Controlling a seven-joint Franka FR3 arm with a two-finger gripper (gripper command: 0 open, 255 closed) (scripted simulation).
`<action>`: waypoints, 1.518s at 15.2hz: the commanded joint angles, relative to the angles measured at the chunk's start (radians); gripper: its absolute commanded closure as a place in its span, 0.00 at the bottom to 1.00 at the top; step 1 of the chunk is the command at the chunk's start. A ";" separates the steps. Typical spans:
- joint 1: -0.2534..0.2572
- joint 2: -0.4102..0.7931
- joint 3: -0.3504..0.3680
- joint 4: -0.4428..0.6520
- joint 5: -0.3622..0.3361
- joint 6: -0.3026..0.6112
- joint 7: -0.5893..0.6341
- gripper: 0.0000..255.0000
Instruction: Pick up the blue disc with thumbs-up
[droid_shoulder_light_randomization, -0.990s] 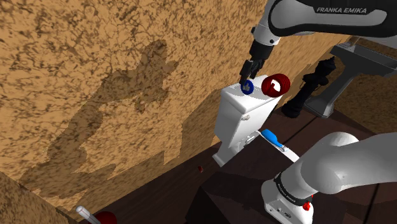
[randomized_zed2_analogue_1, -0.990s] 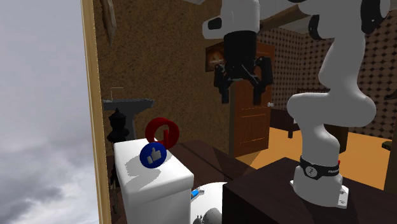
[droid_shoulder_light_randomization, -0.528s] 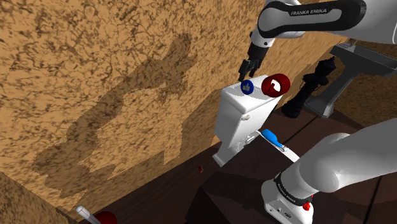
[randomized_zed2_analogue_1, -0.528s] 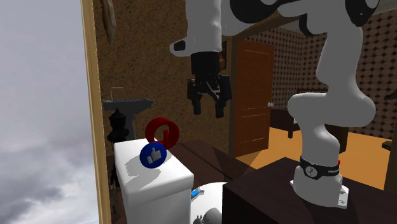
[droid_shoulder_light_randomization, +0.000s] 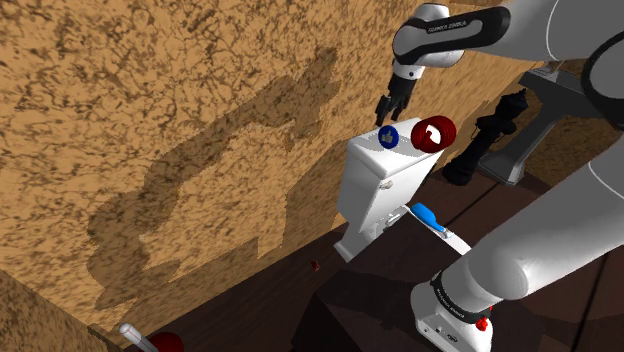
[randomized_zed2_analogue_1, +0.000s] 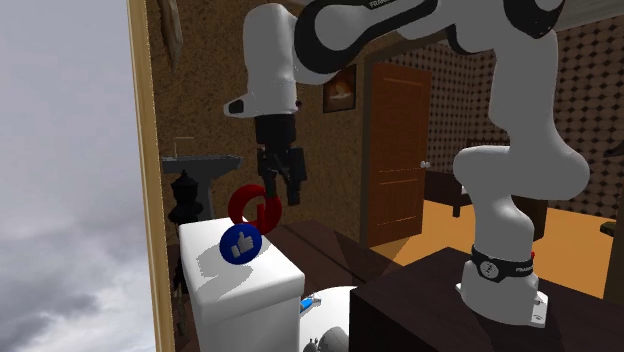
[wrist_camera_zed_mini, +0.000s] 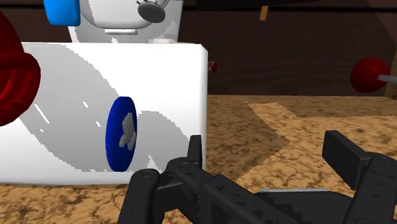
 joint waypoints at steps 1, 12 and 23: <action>-0.013 0.071 -0.016 0.051 0.016 0.013 -0.022 0.00; -0.141 0.469 -0.067 0.413 0.129 -0.002 -0.142 0.00; -0.157 0.543 -0.059 0.406 0.152 0.073 -0.157 1.00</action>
